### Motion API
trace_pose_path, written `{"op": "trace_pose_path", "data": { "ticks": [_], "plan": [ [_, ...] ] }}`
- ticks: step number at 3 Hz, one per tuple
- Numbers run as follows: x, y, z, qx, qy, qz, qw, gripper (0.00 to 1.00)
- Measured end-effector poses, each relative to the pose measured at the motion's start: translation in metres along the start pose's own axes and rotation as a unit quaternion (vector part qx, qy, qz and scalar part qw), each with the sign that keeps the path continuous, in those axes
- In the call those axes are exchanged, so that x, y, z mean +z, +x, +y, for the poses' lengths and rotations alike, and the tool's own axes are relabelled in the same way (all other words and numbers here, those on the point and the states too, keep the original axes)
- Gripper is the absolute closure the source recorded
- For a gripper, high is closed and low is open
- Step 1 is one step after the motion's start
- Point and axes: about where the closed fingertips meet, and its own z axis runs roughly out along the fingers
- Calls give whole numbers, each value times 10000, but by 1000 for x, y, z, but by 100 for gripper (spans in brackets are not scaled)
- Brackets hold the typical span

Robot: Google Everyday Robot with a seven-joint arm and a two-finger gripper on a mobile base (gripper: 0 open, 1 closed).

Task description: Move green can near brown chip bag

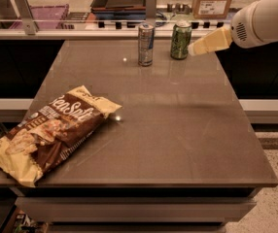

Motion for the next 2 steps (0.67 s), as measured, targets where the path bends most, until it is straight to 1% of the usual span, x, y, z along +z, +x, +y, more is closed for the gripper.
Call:
{"op": "trace_pose_path", "data": {
  "ticks": [1,2],
  "plan": [
    [22,0,-8,396,114,-196,9990,0],
    [22,0,-8,396,114,-196,9990,0]
  ]
}}
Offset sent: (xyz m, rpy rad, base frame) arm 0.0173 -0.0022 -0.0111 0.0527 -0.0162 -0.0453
